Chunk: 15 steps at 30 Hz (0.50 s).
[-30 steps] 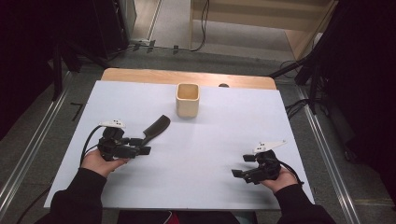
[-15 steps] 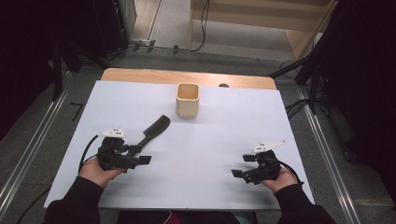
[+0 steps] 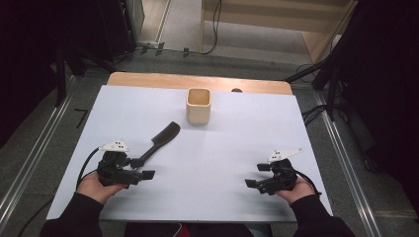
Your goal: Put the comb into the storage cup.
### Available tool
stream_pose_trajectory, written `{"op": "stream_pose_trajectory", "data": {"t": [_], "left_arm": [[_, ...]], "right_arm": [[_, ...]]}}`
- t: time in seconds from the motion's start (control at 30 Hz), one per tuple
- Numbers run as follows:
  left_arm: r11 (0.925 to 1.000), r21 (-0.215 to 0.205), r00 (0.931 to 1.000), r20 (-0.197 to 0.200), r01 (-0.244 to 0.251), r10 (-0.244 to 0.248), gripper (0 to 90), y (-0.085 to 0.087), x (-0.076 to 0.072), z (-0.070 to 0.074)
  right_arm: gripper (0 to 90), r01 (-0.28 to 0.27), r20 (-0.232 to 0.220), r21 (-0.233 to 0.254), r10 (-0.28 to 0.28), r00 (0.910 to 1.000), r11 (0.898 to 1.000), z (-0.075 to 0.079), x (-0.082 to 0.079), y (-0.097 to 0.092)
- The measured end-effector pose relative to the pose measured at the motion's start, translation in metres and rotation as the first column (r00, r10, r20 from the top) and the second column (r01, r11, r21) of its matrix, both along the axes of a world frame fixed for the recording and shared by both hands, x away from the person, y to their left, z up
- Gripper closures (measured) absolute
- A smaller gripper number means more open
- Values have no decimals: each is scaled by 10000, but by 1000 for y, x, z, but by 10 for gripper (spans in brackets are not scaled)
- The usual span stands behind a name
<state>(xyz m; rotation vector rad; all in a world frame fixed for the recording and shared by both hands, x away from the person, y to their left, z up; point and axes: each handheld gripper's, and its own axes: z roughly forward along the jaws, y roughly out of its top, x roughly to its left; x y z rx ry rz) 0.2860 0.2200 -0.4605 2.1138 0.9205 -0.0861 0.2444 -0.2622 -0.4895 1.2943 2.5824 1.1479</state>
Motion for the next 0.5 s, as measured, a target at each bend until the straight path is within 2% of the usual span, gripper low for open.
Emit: {"op": "stream_pose_trajectory", "data": {"t": [0.27, 0.5], "left_arm": [[9998, 159, 9999, -105, -93, 94, 299, 0, 3, -2], [9990, 340, 9995, 56, -303, 301, 299, 3, 10, 2]], "right_arm": [[146, -10, 10, -16, 10, 10000, 10000, -1, 0, 0], [146, 1, -4, -27, -1, 10000, 10000, -1, 0, 0]]}}
